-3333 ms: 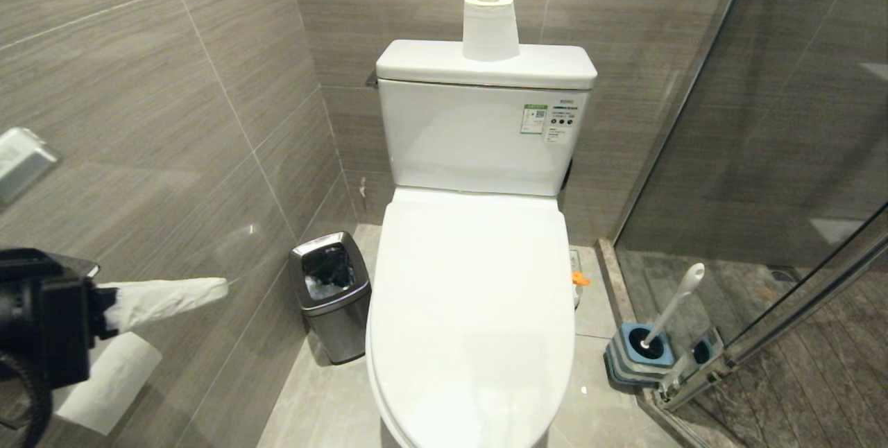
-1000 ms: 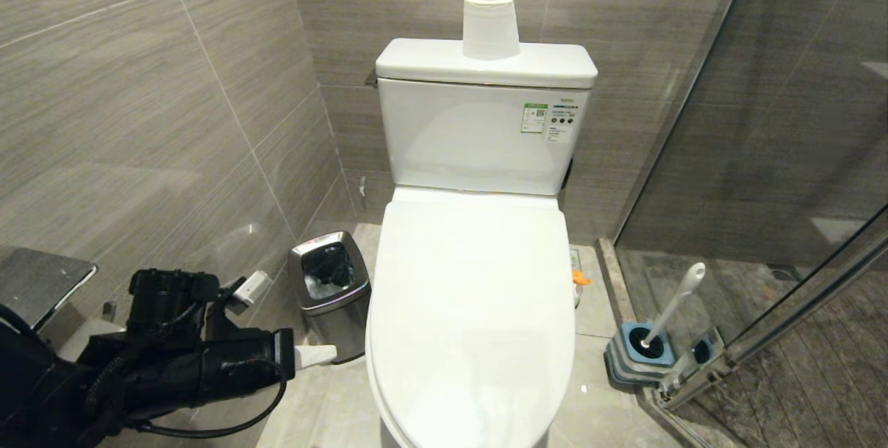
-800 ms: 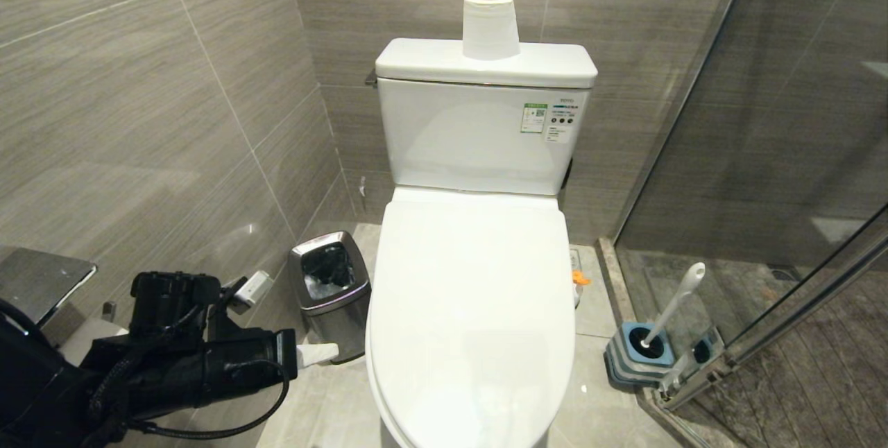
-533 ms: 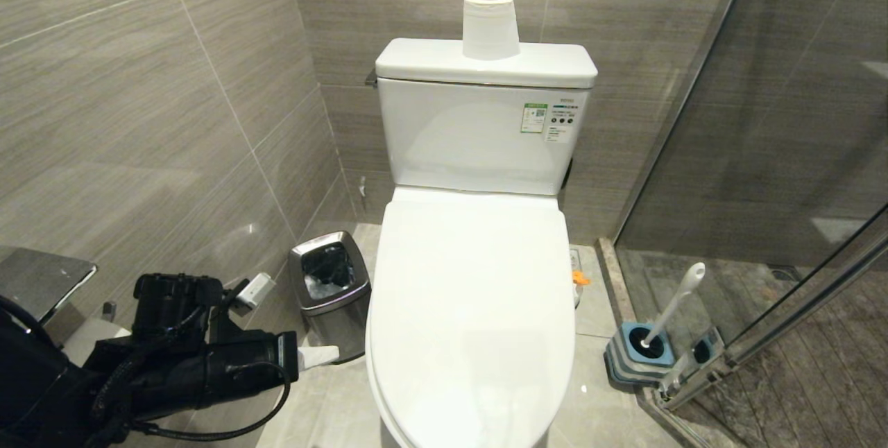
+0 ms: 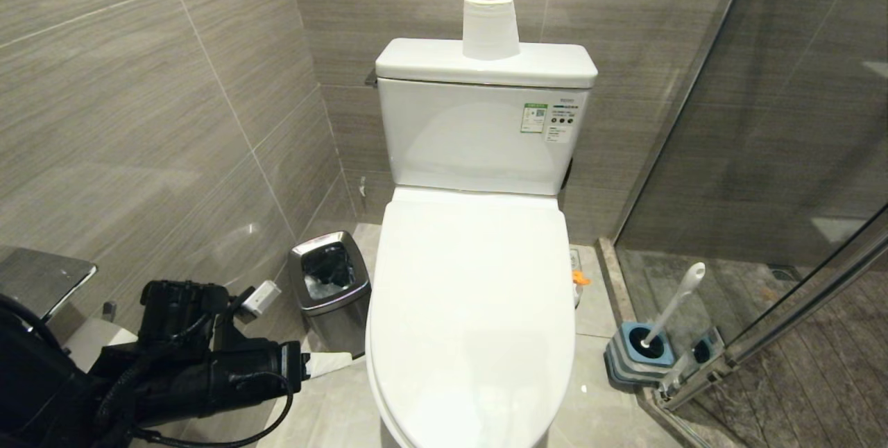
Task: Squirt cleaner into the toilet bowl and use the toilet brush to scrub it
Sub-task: Use the left hand to lift the toilet lid slightly
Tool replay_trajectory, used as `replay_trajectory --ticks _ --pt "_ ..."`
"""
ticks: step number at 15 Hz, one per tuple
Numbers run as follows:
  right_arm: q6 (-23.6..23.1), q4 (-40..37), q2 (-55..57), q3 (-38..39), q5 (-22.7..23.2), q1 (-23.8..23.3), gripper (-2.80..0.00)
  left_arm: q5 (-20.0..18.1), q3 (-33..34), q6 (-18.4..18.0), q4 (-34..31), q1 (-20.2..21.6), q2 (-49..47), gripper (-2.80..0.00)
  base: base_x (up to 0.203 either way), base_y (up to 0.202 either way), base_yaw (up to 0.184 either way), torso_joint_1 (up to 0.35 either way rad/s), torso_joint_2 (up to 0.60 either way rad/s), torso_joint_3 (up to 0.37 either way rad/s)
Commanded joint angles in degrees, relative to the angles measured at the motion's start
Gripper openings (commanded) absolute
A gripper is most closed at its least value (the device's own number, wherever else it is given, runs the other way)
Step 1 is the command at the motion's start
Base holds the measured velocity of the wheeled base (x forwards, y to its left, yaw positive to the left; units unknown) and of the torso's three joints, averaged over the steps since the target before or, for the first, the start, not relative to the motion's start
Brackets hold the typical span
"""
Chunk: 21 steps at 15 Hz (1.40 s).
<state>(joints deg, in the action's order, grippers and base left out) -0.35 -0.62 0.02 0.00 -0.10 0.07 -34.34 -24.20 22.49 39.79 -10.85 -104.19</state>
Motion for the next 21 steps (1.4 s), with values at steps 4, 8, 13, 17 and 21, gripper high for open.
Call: replay_trajectory --ticks 4,8,13,17,21 --pt "0.0 0.1 -0.1 0.1 0.0 0.0 -2.8 -0.3 0.0 6.5 7.7 -2.7 -4.0 0.0 0.0 0.0 0.0 0.0 0.0 0.0" --pt "0.4 0.0 0.0 0.0 -0.1 0.0 -2.8 0.2 1.5 7.5 10.2 -3.9 -5.7 0.0 0.0 0.0 0.0 0.0 0.0 0.0" --pt "0.3 0.0 0.0 0.0 -0.1 0.0 -2.8 2.2 3.4 7.6 18.8 -4.1 -12.7 0.0 0.0 0.0 0.0 0.0 0.0 0.0" --pt "0.2 0.1 0.0 0.0 -0.1 0.0 -2.8 4.3 6.8 8.8 37.1 -4.2 -21.1 0.0 0.0 0.0 0.0 0.0 0.0 0.0" --pt "0.3 0.1 -0.1 0.1 -0.1 0.0 -2.8 4.4 7.9 9.5 40.3 -4.2 -21.1 0.0 0.0 0.0 0.0 0.0 0.0 0.0"
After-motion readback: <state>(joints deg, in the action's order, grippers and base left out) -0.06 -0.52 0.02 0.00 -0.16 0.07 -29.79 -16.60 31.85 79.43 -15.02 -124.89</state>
